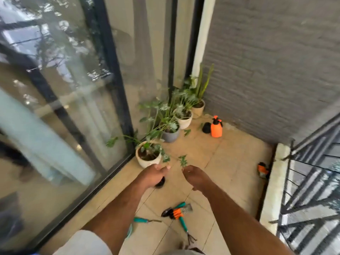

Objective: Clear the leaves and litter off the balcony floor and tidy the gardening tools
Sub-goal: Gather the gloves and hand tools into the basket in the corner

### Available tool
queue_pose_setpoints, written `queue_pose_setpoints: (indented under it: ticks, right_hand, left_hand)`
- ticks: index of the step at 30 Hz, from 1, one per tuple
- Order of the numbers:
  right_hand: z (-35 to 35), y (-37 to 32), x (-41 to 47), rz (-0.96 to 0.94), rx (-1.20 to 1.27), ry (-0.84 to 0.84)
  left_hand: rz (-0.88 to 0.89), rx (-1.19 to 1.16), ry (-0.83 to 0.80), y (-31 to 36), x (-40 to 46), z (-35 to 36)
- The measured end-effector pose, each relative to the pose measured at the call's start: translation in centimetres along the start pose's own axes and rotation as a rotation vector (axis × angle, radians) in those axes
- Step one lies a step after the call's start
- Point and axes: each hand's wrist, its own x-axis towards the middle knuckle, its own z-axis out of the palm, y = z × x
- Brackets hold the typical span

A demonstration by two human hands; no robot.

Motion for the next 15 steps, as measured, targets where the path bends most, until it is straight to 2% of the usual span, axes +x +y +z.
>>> queue_pose_setpoints:
  ticks: [7, 15]
  right_hand:
    - [-13.2, 6.3, 4.5, 0.101, 0.125, 0.148]
    - [-20.6, 8.9, 10.8, 0.18, 0.314, 0.19]
  left_hand:
    - [0.027, 0.004, -0.091, 12.2, 7.9, 5.4]
    - [0.14, 0.04, -0.202, 22.5, 15.7, 9.6]
